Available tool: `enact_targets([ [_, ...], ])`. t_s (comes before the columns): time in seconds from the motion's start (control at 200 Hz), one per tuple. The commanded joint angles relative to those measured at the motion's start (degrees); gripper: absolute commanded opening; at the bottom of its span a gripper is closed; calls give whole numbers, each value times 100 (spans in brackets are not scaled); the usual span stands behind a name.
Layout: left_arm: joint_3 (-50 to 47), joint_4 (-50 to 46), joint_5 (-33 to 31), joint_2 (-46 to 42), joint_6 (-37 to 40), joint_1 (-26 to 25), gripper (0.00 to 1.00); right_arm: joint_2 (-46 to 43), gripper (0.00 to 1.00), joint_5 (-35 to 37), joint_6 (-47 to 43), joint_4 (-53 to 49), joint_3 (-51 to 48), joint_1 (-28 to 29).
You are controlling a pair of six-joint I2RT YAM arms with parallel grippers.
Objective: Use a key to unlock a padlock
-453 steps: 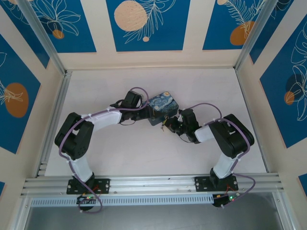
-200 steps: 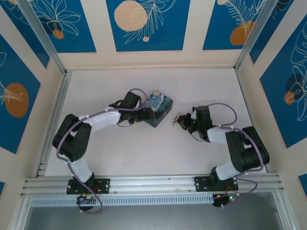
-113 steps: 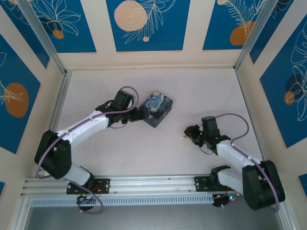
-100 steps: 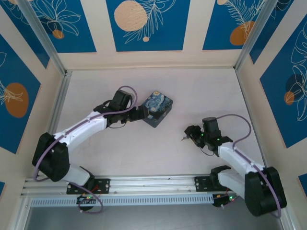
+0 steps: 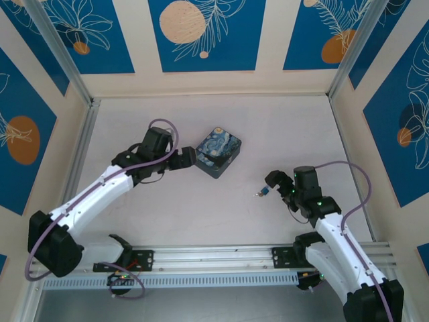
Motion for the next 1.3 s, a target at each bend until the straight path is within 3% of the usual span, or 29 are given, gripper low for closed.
enact_targets([
  [0.0, -15, -396, -1045, -280, 409, 130, 100, 293, 99, 578, -540, -280, 642, -108],
  [0.13, -437, 18, -2202, -717, 905, 218, 100, 962, 100, 1269, -980, -202, 1309, -234],
  [0.24, -1072, 862, -3116, -1179, 1521, 277, 100, 1366, 100, 2087, -1472, 491, 1466, -245],
  [0.44, -2051, 2299, -3936, -1648, 2701, 470, 100, 2143, 100, 3056, -2639, 1948, 1350, -306],
  [0.655, -2873, 3726, -3488, -1542, 3670, 1103, 100, 2932, 100, 3344, -3163, 3448, 892, -418],
  [0.8, -3320, 4420, -3046, -1235, 3668, 1648, 100, 3379, 99, 3229, -3511, 4573, 468, -457],
  [0.94, -3775, 5802, -2427, -730, 3712, 2027, 100, 3679, 100, 2712, -4062, 6137, -189, -431],
  [1.135, -4072, 7912, -1897, 875, 4002, 2305, 100, 3599, 100, 1208, -5026, 6845, -492, -387],
  [1.245, -4043, 8406, -1466, 1524, 4022, 2414, 100, 3587, 99, 779, -5130, 7362, -774, -585],
  [1.295, -3968, 8499, -1465, 1763, 3985, 2462, 100, 3958, 98, 773, -5014, 8452, -1146, -764],
])
